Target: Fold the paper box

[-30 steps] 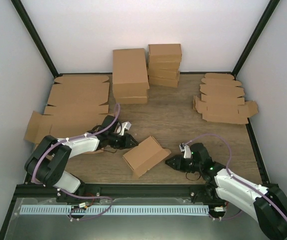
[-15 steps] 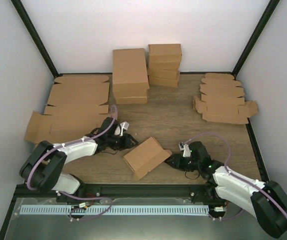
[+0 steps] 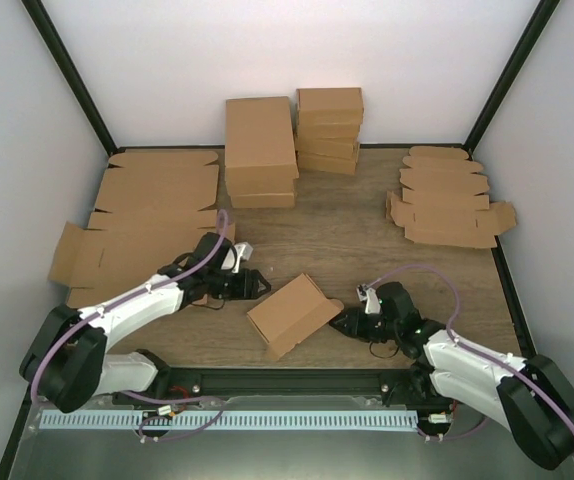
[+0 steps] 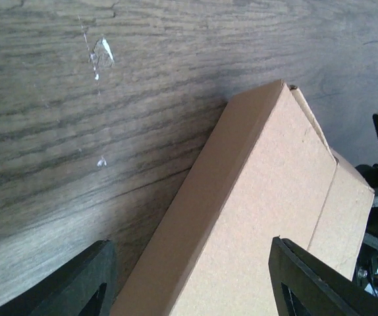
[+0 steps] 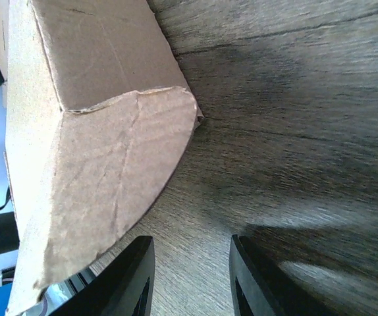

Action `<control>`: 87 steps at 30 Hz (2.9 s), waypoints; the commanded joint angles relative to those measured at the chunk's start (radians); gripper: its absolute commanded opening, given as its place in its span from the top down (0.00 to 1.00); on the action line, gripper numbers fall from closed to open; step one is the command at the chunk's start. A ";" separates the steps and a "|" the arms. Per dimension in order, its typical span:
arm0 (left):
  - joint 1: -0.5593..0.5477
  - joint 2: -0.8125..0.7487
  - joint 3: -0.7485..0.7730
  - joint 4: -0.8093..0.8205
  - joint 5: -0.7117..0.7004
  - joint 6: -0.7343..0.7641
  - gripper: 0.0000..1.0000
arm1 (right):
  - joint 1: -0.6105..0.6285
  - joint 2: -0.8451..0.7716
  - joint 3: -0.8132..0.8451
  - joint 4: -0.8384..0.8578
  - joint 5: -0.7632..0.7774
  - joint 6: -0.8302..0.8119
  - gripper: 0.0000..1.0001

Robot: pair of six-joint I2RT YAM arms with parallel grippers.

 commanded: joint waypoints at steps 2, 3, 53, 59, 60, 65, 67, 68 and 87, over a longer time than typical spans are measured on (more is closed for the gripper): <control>-0.008 -0.035 -0.012 -0.026 0.021 0.038 0.27 | -0.001 0.021 0.018 0.042 0.007 -0.014 0.66; -0.008 -0.031 -0.009 -0.025 0.033 0.046 0.26 | -0.001 0.027 0.017 0.048 0.009 -0.013 0.66; -0.015 -0.061 -0.065 0.135 -0.008 -0.146 0.43 | 0.134 0.093 -0.155 0.407 0.179 0.476 0.99; -0.012 -0.056 -0.055 0.101 -0.004 -0.099 0.43 | 0.167 0.167 -0.101 0.439 0.219 0.478 0.99; -0.012 -0.059 -0.057 0.098 -0.003 -0.096 0.43 | 0.167 0.178 -0.088 0.437 0.225 0.473 0.99; -0.011 -0.066 -0.057 0.072 -0.012 -0.090 0.42 | 0.168 0.265 -0.028 0.461 0.256 0.440 0.99; -0.010 -0.072 -0.053 0.059 -0.016 -0.085 0.42 | 0.168 0.324 0.009 0.468 0.257 0.420 0.99; -0.007 -0.076 -0.051 0.053 -0.020 -0.083 0.42 | 0.166 0.353 0.033 0.469 0.255 0.410 0.99; 0.038 -0.117 -0.090 0.033 0.005 -0.075 0.44 | 0.135 0.473 0.213 0.404 0.256 0.224 0.99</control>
